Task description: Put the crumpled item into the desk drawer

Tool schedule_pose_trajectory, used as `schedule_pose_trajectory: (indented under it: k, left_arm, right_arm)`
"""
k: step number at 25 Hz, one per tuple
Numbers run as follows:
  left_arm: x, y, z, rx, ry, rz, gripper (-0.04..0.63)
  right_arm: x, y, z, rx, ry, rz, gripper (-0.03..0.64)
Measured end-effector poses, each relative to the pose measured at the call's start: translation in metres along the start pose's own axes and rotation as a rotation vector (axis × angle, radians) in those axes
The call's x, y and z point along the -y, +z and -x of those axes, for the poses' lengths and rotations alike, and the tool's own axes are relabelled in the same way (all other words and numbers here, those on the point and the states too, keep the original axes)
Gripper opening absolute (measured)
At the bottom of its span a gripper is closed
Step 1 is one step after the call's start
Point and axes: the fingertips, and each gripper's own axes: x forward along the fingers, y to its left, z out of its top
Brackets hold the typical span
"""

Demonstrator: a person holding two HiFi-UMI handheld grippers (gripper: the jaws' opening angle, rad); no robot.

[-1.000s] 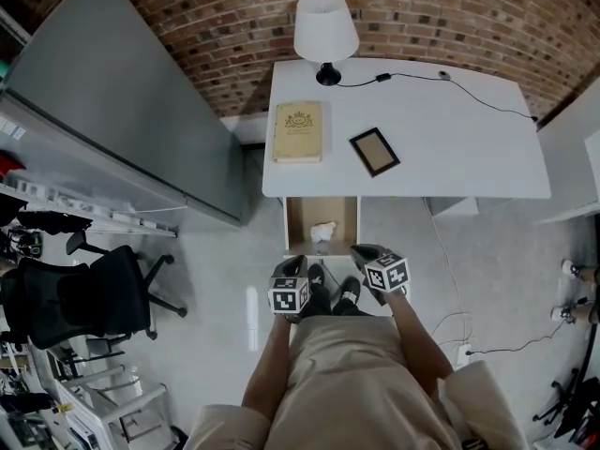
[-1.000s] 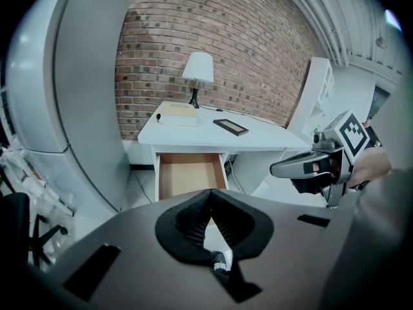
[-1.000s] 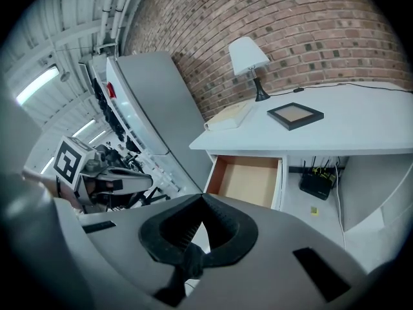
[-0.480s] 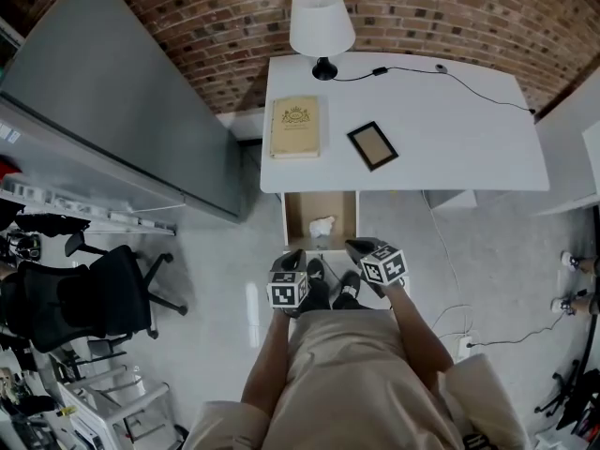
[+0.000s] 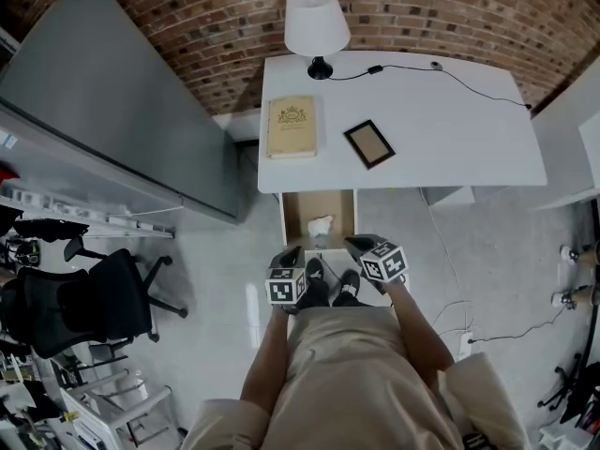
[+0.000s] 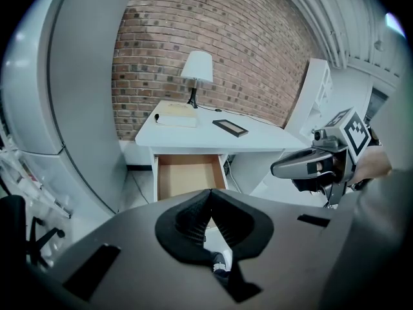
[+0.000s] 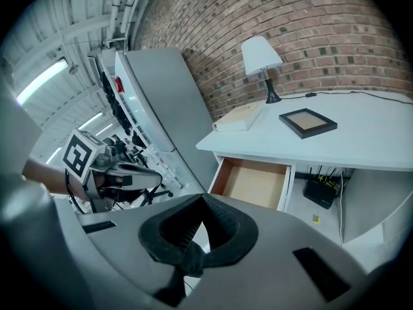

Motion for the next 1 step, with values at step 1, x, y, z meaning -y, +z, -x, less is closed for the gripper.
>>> schedule_pose_trajectory:
  k: [1]
  left_arm:
    - [-0.0001, 0.0003, -0.0009, 0.000, 0.000, 0.001, 0.015]
  right_arm:
    - [0.0010, -0.0003, -0.0001, -0.001, 0.000, 0.003, 0.023]
